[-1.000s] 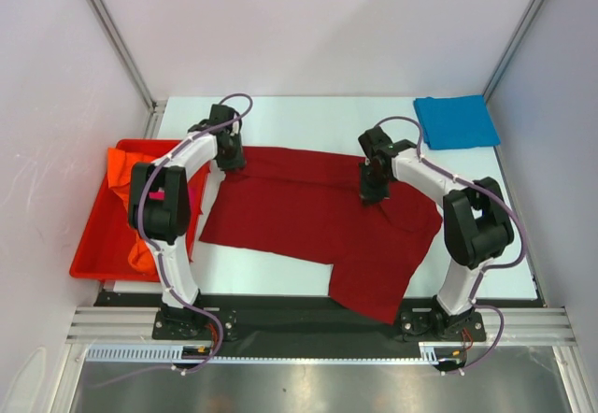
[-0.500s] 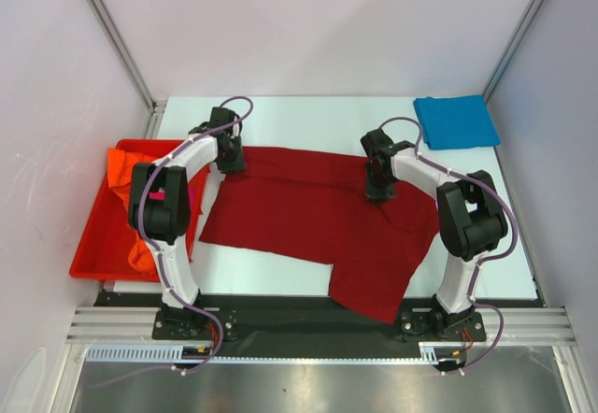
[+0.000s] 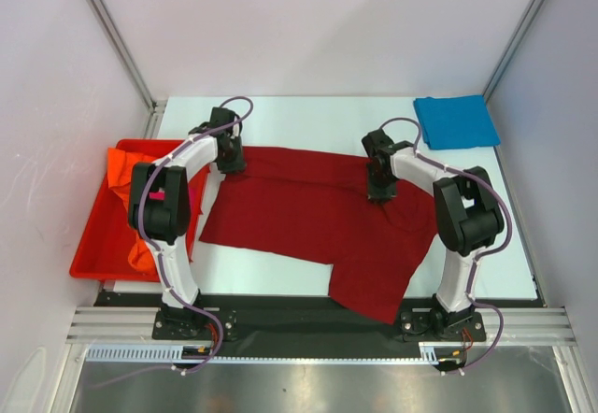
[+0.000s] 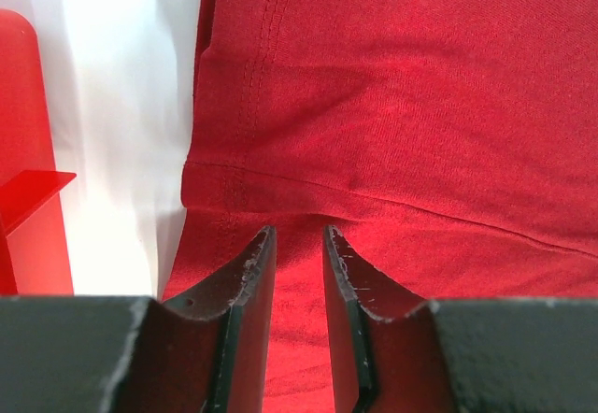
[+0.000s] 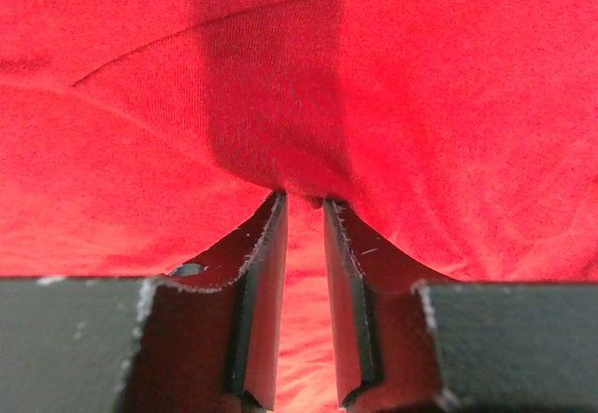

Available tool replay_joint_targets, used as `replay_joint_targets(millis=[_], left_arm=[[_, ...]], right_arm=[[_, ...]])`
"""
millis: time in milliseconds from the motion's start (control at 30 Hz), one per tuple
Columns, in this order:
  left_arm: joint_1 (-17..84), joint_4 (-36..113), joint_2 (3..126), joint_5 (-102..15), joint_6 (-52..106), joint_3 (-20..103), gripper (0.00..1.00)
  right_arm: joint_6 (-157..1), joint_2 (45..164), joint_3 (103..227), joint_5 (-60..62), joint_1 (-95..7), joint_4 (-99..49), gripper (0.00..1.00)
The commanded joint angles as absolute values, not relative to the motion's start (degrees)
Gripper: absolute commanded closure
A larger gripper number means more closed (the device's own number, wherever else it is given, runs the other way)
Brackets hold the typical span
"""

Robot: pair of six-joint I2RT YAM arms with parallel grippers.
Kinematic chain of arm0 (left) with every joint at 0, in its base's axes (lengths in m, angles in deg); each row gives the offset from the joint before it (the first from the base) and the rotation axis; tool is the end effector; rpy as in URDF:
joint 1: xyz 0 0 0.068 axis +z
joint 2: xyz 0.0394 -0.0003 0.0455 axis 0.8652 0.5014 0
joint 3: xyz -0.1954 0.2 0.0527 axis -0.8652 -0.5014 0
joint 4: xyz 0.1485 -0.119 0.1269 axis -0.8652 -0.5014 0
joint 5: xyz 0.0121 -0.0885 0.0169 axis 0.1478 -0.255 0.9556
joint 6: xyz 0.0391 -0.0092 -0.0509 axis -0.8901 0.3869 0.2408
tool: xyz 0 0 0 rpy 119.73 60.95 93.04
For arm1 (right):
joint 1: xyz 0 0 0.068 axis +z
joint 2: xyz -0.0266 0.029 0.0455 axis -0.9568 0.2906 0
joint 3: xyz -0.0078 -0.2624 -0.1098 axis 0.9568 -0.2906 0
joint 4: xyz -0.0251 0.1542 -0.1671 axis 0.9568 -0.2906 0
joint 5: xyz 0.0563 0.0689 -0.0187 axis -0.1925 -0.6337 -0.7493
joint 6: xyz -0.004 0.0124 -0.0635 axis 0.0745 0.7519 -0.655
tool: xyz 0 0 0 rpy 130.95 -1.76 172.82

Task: Fold and stack the t-shirts
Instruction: Fold the tshirt

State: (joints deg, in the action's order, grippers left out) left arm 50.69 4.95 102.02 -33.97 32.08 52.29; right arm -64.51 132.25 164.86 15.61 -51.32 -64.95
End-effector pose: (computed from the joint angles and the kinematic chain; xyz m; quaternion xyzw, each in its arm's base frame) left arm 0.3932 -0.0626 0.2043 -0.0634 0.9680 -0.0438 0.2388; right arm 0.3291 0.1248 0.1903 -0.0032 0.9882 -0.0070 0.1533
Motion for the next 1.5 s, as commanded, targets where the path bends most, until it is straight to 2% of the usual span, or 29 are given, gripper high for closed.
replay_joint_targets(millis=[0,267,367,400,500,633,933,1233,1267,1333,1400,1467], left_arm=[[50.3,5.9,98.9,-34.7,31.1,52.2,0.68],[50.4,6.3,98.9,-34.7,31.1,51.7,0.68],[50.5,6.3,99.0,-34.7,31.1,51.8,0.68],[50.4,6.3,99.2,-34.7,31.1,51.9,0.68],[50.4,6.3,99.3,-34.7,31.1,52.3,0.68],[50.4,6.3,99.4,-34.7,30.9,52.4,0.68],[50.5,6.5,99.6,-34.7,31.0,52.2,0.68],[50.5,6.3,99.5,-34.7,31.1,51.9,0.68],[50.4,6.3,99.5,-34.7,31.1,51.8,0.67],[50.4,6.3,99.4,-34.7,31.0,51.7,0.67],[50.4,6.2,99.3,-34.7,31.1,51.7,0.67],[50.5,6.1,99.1,-34.7,30.9,51.7,0.67]], right_arm=[[-65.8,133.2,167.5,17.0,-51.2,-63.9,0.73],[-66.6,135.3,170.0,18.5,-51.1,-64.9,0.74],[-66.6,135.5,170.0,19.1,-50.9,-65.4,0.83],[-66.7,135.3,170.0,19.1,-50.9,-65.6,0.89],[-66.8,134.2,170.3,19.3,-51.0,-66.9,1.00],[-67.6,132.6,171.7,16.9,-51.1,-71.3,1.00],[-70.1,131.5,173.0,-4.8,-51.4,-79.1,1.00],[-68.2,130.4,168.7,-7.7,-50.6,-76.7,1.00],[-68.0,130.3,168.6,-7.5,-50.7,-76.3,0.99],[-67.9,130.6,168.7,-8.2,-50.6,-75.9,0.91],[-67.7,130.7,168.9,-8.0,-50.8,-75.7,0.75],[-67.3,128.9,168.7,-6.9,-51.7,-75.2,0.71]])
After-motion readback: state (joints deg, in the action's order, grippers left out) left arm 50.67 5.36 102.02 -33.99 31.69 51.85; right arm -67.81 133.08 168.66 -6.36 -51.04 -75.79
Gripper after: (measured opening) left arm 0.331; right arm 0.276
